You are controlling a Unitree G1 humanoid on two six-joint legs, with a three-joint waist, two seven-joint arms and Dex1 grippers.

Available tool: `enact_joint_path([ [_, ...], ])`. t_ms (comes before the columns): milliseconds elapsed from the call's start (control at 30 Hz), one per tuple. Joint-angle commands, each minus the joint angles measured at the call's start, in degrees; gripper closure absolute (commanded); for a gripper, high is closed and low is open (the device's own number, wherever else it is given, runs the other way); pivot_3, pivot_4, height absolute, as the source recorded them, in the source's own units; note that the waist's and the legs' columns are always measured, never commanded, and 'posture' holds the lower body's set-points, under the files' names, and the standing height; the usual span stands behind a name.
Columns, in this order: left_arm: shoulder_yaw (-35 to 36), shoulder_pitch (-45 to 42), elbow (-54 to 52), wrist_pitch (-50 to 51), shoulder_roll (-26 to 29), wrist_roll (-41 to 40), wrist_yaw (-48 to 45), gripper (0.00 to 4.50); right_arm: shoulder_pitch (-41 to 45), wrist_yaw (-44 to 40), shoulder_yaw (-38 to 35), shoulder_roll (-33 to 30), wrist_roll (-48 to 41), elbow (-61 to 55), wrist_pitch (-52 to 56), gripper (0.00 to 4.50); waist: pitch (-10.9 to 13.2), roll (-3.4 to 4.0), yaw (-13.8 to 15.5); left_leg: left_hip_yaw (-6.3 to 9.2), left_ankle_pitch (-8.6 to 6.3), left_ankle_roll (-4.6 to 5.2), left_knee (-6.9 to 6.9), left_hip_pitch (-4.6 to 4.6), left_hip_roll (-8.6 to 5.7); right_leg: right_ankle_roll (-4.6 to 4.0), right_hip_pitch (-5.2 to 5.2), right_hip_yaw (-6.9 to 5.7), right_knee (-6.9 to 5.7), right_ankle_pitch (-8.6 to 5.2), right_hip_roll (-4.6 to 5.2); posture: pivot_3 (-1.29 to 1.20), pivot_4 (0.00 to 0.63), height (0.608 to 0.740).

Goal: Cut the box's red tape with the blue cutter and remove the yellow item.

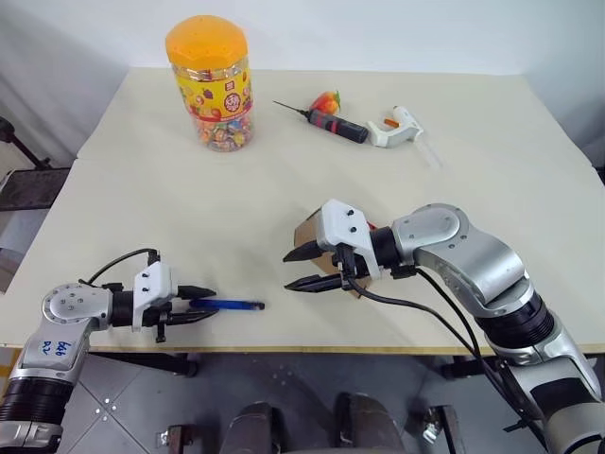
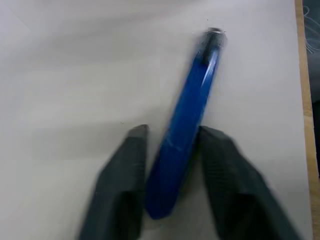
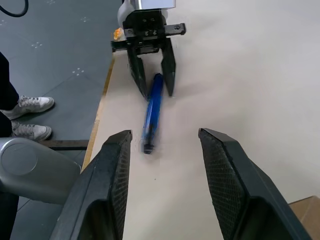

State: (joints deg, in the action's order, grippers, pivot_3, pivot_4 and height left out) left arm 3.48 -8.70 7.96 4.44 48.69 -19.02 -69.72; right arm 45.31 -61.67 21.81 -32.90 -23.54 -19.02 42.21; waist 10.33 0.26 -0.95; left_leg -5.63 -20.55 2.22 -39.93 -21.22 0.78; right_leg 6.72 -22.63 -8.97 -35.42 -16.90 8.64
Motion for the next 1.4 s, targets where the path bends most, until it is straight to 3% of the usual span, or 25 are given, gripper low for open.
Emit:
enact_joint_path([
  [33,-2.23,1.43,-0.54,8.39,1.34,-1.19,-2.70,4.17,0.29,0.06,-2.51,-0.22,-0.64,-0.97,-0.76,2.31,0.00,0.00,-0.34,0.00,0.00,0.00,0.01,0.00,0.00,0.00,0.00,0.00,0.00,0.00,0.00,0.00,0.150,0.740],
  [67,-2.26,1.27,-1.05,10.41,1.66,-1.83,-2.86,4.47,0.32,0.05,-2.53,-0.19,-0.63,-0.92,-0.80,2.31,0.00,0.00,-0.50,0.00,0.00,0.00,0.02,0.00,0.00,0.00,0.00,0.00,0.00,0.00,0.00,0.00,0.150,0.740],
  [267,-6.42,-4.07,-3.91,41.56,6.49,-8.04,-2.53,4.49,0.52,-0.05,-2.67,-0.12,-0.55,-0.45,-0.97,2.31,0.01,0.01,-0.62,0.00,-0.01,-0.01,0.08,0.00,0.01,0.00,-0.03,0.02,0.01,0.00,-0.05,0.00,0.150,0.740],
  [367,-15.44,-9.33,-0.87,55.65,9.61,-4.00,-0.57,3.61,0.40,0.08,-2.83,-0.13,-0.69,-0.59,-0.79,2.31,0.01,0.00,-0.55,0.01,-0.01,-0.01,0.07,-0.01,0.00,0.00,-0.02,0.02,0.00,0.00,-0.07,0.00,0.150,0.740],
  [567,-13.50,-11.10,1.31,58.39,8.65,-6.97,-0.66,2.15,0.11,0.16,-3.05,-0.11,-0.72,-0.95,-0.51,2.31,-0.33,0.59,-0.60,-0.27,0.03,-0.07,0.26,0.29,0.01,-0.04,0.02,0.19,0.01,-0.06,-0.08,0.00,0.150,0.740],
  [700,-10.07,-9.53,1.08,52.91,8.16,-6.75,0.26,1.27,-0.03,0.05,-3.40,-0.15,-0.81,-1.23,-0.21,2.31,-0.34,0.60,-0.58,-0.28,0.20,-0.20,0.25,0.29,0.04,-0.12,0.02,0.26,0.01,-0.12,-0.09,0.00,0.150,0.740],
  [867,5.51,-1.06,-2.39,23.58,1.49,-6.99,1.35,0.07,-0.62,-0.62,-3.98,-0.83,-1.48,-1.87,-0.10,2.31,-0.35,0.66,-0.27,-0.26,0.33,-0.22,0.24,0.30,0.06,-0.15,0.01,0.77,-0.01,-0.12,0.04,0.00,0.150,0.740],
  [1167,13.63,7.38,-8.12,4.38,-5.98,-5.44,8.59,0.03,-1.11,-1.23,-4.10,-1.52,-1.49,-1.71,-0.70,2.31,-0.14,0.30,-0.53,-0.27,0.14,-0.11,0.27,-0.06,0.00,-0.14,-0.35,0.75,-0.01,-0.10,0.17,0.00,0.150,0.740],
  [1400,18.36,15.07,-21.51,3.84,-11.66,-9.58,15.34,0.03,-1.30,-1.99,-4.07,-1.81,-1.12,-0.90,-1.57,2.31,-0.02,0.06,-0.62,-0.26,-0.18,0.06,0.26,-0.09,-0.01,-0.06,-0.36,0.31,0.02,-0.05,0.05,0.00,0.150,0.740],
])
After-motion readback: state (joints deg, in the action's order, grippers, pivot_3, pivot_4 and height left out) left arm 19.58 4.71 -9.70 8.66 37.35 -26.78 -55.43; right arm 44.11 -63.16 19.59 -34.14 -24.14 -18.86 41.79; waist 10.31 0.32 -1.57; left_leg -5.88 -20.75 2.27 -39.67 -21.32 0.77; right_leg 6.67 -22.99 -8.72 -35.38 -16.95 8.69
